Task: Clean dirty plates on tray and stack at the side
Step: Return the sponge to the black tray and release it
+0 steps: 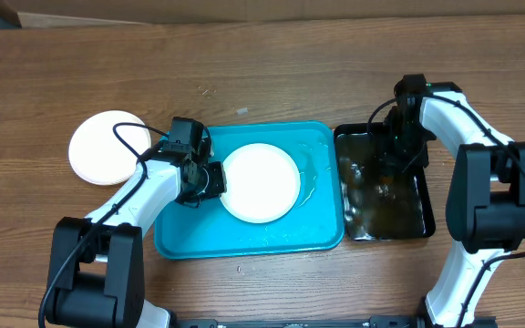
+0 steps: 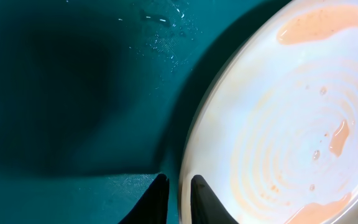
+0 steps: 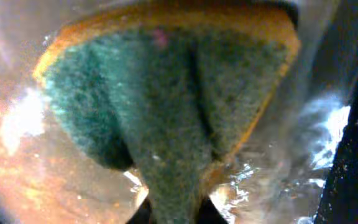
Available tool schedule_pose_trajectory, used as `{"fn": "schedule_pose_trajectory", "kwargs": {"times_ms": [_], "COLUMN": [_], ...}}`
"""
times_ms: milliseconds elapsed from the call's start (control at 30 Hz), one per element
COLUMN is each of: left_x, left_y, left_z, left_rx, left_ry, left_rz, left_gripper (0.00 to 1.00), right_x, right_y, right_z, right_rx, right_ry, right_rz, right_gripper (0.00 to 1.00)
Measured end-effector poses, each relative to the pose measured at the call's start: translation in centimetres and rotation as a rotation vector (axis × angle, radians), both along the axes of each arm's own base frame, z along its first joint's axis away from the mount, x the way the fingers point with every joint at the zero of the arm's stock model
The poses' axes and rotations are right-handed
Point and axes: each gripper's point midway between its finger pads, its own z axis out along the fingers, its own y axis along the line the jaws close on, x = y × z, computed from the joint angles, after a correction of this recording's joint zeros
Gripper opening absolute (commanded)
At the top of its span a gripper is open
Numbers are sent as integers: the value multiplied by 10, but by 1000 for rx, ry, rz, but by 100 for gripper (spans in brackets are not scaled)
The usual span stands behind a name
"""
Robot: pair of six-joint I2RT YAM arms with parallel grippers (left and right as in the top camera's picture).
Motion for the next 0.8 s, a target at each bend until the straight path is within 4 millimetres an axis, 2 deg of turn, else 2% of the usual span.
{"fn": "schedule_pose_trajectory", "kwargs": {"times_ms": [33, 67, 133, 267, 300, 333, 367, 400, 433, 467, 500, 533, 600, 633, 700, 733, 800], "left_x": [0, 0, 0, 0, 0, 0, 0, 0, 0, 0, 0, 0, 0, 0, 0, 1, 1], "left_y": [0, 0, 0, 0, 0, 0, 0, 0, 0, 0, 0, 0, 0, 0, 0, 0, 1], "left_z": [0, 0, 0, 0, 0, 0, 0, 0, 0, 0, 0, 0, 0, 0, 0, 0, 0], "left_rx": [0, 0, 0, 0, 0, 0, 0, 0, 0, 0, 0, 0, 0, 0, 0, 1, 4], "left_ry": [0, 0, 0, 0, 0, 0, 0, 0, 0, 0, 0, 0, 0, 0, -1, -4, -5], "left_rz": [0, 0, 0, 0, 0, 0, 0, 0, 0, 0, 0, 0, 0, 0, 0, 1, 1], "left_gripper": [17, 17, 17, 18, 18, 18, 18, 19, 19, 19, 19, 19, 20, 20, 14, 13, 13], "right_x": [0, 0, 4, 20, 24, 27, 30, 33, 35, 36, 37, 39, 43, 46, 52, 56, 59], "right_y": [0, 0, 1, 3, 3, 2, 2, 2, 2, 2, 2, 2, 4, 5, 5, 5, 3], "right_z": [0, 0, 1, 2, 2, 2, 2, 2, 2, 2, 2, 2, 2, 3, 4, 4, 5], "right_rx": [0, 1, 7, 6, 3, 2, -1, -2, -3, -1, -1, 2, 8, 10, 9, 5, 3], "right_ry": [0, -1, -18, -88, -105, -118, -130, -140, -150, -155, -159, -165, -182, -193, -221, -235, -247], "right_rz": [-2, -3, -6, -1, -2, 0, -1, 1, 1, 0, -1, -4, -5, -3, 2, 1, -8], "right_gripper": [57, 65, 70, 70, 63, 27, 7, 4, 13, 49, 73, 82, 90, 88, 73, 72, 83]}}
